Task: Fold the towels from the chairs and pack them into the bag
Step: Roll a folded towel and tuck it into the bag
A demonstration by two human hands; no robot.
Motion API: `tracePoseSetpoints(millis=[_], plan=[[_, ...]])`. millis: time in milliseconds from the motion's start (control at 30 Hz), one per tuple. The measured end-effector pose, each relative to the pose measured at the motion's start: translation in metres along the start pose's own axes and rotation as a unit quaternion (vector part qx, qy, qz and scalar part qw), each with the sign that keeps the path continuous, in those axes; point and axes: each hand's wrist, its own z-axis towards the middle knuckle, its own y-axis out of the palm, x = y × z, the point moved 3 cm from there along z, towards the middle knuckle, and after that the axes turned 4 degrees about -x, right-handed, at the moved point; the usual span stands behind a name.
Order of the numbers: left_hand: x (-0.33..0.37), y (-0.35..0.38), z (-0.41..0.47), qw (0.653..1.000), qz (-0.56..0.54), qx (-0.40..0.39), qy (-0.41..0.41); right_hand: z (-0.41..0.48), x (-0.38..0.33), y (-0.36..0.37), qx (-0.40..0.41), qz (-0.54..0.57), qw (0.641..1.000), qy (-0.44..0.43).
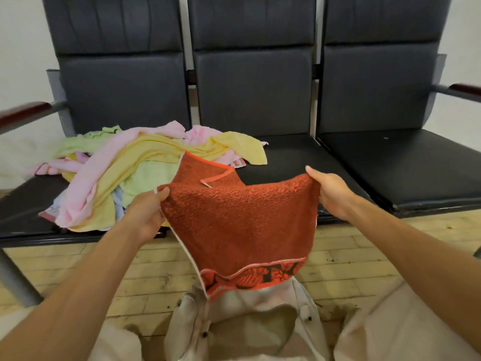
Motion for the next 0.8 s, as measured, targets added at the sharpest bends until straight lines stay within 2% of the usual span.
tracePoseSetpoints(millis=[67,133,233,300,467,633,800], plan=[[0.003,0.004,0.0,0.999,0.026,-0.044,0.007,-0.004,-0.004,0.002,-0.031,-0.021,0.999,-0.024],[0.005,0.007,0.0,0.993,0.09,-0.075,0.028,-0.003,-0.005,-0.001,-0.018,-0.034,0.999,-0.032],[0.006,0.01,-0.001,0.964,0.246,-0.059,0.082,-0.001,0.0,-0.015,0.031,-0.037,0.999,-0.024],[0.006,0.01,-0.002,0.952,0.285,-0.037,0.106,-0.003,0.0,-0.027,0.048,-0.034,0.998,-0.028],[0.007,0.014,-0.004,0.961,0.241,-0.005,0.136,-0.016,-0.007,-0.036,0.027,-0.045,0.997,-0.053],[0.011,0.014,-0.002,0.98,0.129,0.095,0.114,-0.025,-0.017,-0.027,-0.002,-0.053,0.996,-0.075],[0.05,0.026,-0.011,0.985,0.099,0.055,0.127,-0.035,-0.046,-0.022,0.026,0.058,0.992,-0.11]])
